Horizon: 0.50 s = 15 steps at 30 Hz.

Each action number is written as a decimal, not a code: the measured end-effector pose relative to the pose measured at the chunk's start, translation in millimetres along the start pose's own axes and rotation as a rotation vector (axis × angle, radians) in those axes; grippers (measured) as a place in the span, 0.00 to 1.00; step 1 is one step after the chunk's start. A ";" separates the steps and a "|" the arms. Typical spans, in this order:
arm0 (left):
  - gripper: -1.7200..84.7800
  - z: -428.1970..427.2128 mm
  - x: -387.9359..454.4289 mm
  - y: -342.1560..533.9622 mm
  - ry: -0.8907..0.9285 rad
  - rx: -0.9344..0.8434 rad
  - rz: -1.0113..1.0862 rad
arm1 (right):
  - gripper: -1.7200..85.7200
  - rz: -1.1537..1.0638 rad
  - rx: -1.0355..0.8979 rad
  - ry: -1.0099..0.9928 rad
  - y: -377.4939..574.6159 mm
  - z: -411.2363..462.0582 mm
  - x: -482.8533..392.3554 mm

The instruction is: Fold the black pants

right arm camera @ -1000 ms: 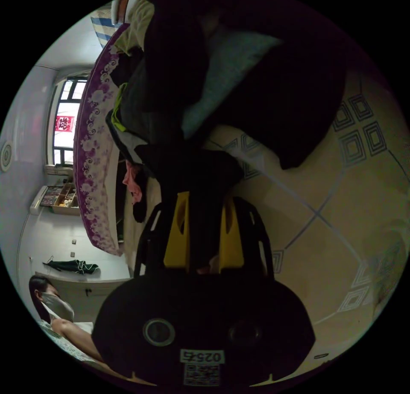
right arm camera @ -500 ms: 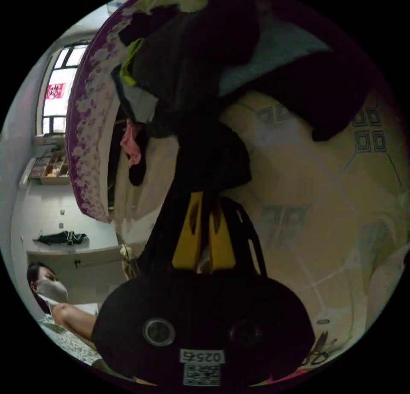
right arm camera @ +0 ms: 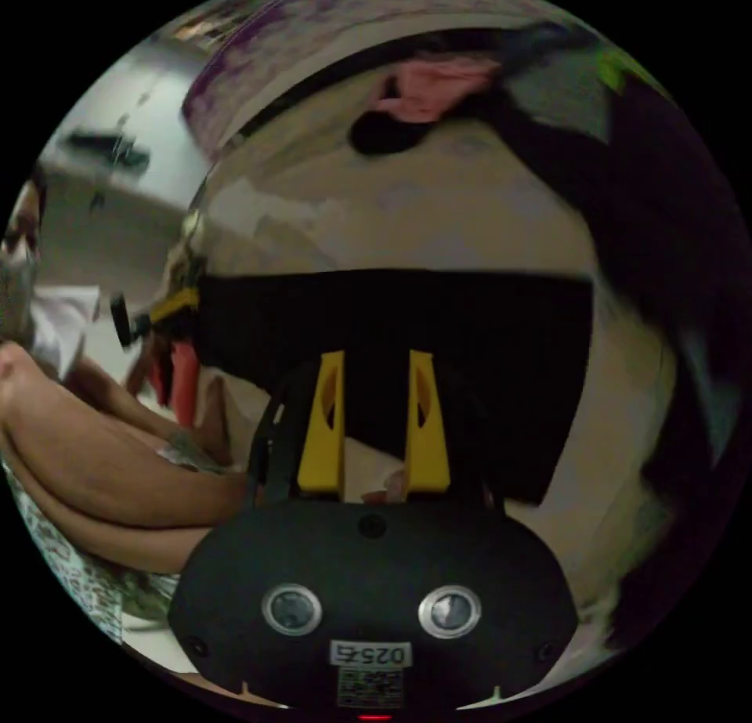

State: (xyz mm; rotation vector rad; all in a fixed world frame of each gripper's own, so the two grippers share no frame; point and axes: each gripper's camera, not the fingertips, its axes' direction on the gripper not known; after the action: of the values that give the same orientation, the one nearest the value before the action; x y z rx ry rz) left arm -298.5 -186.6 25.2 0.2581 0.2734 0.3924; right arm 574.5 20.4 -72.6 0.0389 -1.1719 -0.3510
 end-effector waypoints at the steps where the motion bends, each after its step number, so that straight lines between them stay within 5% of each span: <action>1: 0.07 12.8 9.8 -15.5 0.045 -0.014 0.090 | 0.15 -0.077 -0.036 0.021 -15.8 9.7 -9.2; 6: 0.09 133.5 61.8 -107.5 0.101 -0.252 0.598 | 0.15 -0.479 -0.264 0.158 -101.0 93.8 -60.7; 15: 0.08 229.4 79.0 -163.9 0.136 -0.453 0.741 | 0.08 -0.733 -0.429 0.324 -127.6 208.1 -110.8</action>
State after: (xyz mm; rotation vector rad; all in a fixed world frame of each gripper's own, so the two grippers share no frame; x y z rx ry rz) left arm -101.7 -345.0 173.3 -0.1279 0.2072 1.1894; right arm 316.3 -36.6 -116.6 0.1463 -0.7065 -1.1918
